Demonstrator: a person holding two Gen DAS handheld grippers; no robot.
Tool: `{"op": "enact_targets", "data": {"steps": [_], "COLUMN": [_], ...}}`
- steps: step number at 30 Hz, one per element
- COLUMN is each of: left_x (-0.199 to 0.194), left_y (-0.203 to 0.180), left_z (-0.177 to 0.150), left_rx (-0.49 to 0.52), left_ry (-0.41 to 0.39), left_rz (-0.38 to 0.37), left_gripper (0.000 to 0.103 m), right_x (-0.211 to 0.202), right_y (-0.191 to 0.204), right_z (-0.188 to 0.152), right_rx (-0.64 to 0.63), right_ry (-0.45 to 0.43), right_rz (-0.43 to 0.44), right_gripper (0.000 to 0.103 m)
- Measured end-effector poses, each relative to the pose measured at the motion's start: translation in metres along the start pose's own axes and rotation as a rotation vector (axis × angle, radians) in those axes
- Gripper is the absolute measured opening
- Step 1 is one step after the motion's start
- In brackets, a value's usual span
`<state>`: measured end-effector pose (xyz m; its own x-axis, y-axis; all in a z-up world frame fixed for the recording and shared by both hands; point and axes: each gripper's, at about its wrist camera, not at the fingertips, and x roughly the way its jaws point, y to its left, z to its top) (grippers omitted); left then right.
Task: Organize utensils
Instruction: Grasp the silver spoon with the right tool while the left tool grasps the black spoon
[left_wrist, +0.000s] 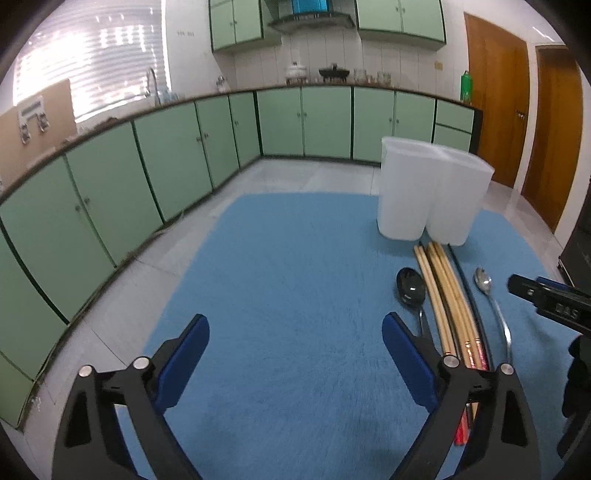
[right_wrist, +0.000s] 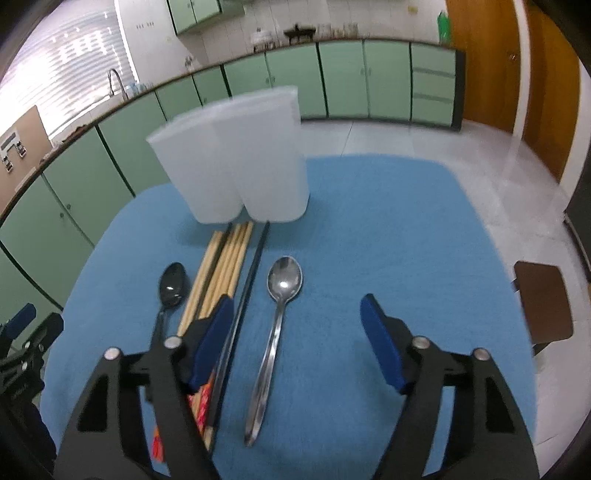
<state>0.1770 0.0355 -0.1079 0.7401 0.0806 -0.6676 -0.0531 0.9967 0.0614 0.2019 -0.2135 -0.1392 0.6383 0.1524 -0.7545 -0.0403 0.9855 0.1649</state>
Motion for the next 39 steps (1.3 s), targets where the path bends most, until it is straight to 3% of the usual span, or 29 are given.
{"op": "enact_targets", "data": {"steps": [6, 9, 10, 11, 21, 28, 35, 39], "left_x": [0.029, 0.039, 0.043, 0.045, 0.072, 0.098, 0.110, 0.105], "left_y": [-0.010, -0.018, -0.021, -0.023, -0.067, -0.084, -0.072, -0.074], "left_z": [0.001, 0.002, 0.004, 0.004, 0.012, 0.003, 0.009, 0.013], "left_rx": [0.008, 0.016, 0.021, 0.025, 0.070, 0.115, 0.092, 0.108], "left_ry": [0.052, 0.064, 0.066, 0.068, 0.125, 0.199, 0.199, 0.189], "left_rz": [-0.026, -0.041, -0.046, -0.051, -0.170, -0.149, -0.083, -0.092], "left_gripper": [0.090, 0.090, 0.090, 0.090, 0.090, 0.092, 0.097, 0.096], "right_x": [0.034, 0.039, 0.042, 0.044, 0.044, 0.040, 0.038, 0.038], "right_y": [0.003, 0.007, 0.009, 0.011, 0.005, -0.009, -0.014, -0.012], "right_z": [0.009, 0.012, 0.013, 0.015, 0.013, 0.008, 0.008, 0.011], "right_rx": [-0.001, -0.018, -0.028, -0.039, -0.041, -0.018, -0.026, -0.035], "right_ry": [0.094, 0.089, 0.088, 0.087, 0.057, 0.052, 0.055, 0.060], "right_rz": [0.029, 0.029, 0.023, 0.020, 0.043, 0.077, 0.066, 0.047], "right_gripper": [0.045, 0.038, 0.029, 0.028, 0.027, 0.028, 0.028, 0.028]}}
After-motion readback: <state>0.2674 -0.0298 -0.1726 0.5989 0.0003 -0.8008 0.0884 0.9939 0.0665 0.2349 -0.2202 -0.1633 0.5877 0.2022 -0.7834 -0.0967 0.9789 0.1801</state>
